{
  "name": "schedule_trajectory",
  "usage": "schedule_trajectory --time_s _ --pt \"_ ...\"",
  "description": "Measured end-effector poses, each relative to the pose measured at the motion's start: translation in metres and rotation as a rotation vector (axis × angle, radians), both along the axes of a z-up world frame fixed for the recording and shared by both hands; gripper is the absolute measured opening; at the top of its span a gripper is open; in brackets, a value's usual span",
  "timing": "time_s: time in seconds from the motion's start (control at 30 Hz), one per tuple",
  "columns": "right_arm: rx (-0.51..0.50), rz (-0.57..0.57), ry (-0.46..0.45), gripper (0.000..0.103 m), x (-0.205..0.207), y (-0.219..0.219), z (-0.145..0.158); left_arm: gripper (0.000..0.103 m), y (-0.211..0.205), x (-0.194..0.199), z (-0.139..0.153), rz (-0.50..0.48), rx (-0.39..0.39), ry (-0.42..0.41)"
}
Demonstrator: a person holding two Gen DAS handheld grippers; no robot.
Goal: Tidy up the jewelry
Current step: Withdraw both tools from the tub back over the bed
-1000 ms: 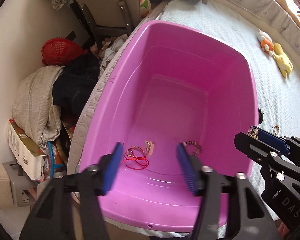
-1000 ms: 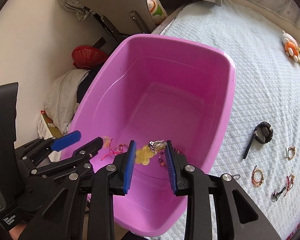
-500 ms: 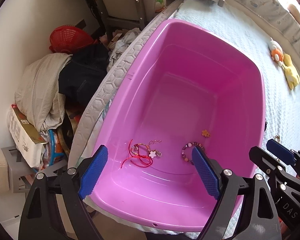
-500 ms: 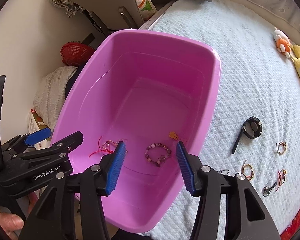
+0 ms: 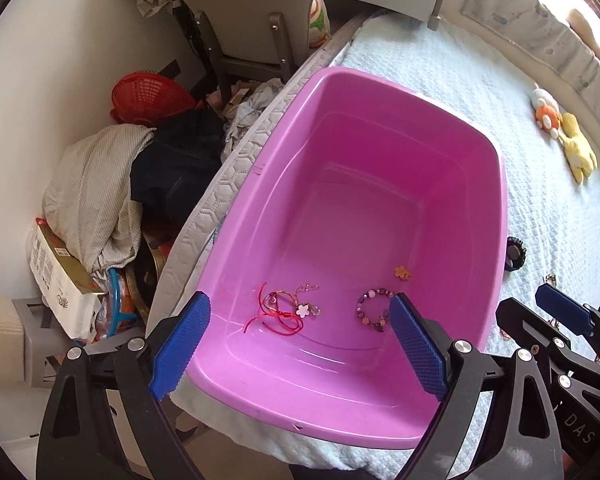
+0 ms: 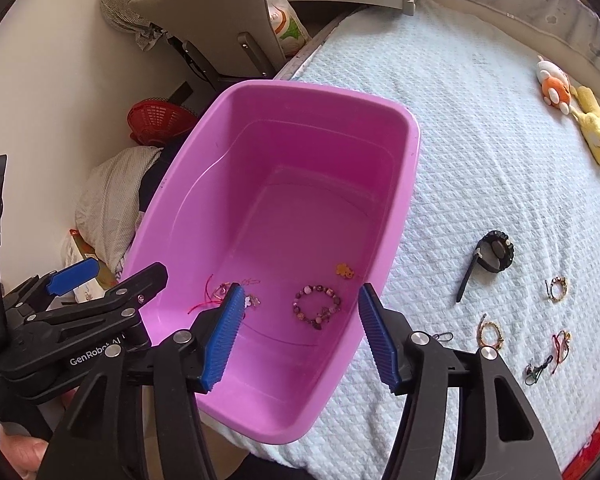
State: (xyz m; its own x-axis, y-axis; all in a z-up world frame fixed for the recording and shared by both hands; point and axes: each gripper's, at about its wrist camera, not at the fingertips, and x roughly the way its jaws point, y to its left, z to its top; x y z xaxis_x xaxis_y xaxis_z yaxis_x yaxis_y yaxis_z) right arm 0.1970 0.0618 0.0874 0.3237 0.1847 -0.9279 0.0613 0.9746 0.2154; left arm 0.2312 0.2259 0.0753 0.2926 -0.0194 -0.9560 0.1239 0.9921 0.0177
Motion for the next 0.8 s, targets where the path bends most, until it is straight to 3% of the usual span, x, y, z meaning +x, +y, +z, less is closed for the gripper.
schedule_trajectory --time_s 0.23,0.43,0.8 --pt "0.009 -0.034 -0.018 0.06 -0.026 -0.015 0.01 0.095 -0.009 -0.024 0.013 -0.017 0.045 -0.046" --pt "0.019 -0.065 -0.013 0.06 -0.062 -0.029 0.005 0.095 -0.016 -0.048 0.008 -0.036 -0.022 0.033" --pt "0.027 -0.155 -0.003 0.06 -0.17 -0.09 0.001 0.095 -0.074 -0.122 0.023 -0.112 0.034 -0.03"
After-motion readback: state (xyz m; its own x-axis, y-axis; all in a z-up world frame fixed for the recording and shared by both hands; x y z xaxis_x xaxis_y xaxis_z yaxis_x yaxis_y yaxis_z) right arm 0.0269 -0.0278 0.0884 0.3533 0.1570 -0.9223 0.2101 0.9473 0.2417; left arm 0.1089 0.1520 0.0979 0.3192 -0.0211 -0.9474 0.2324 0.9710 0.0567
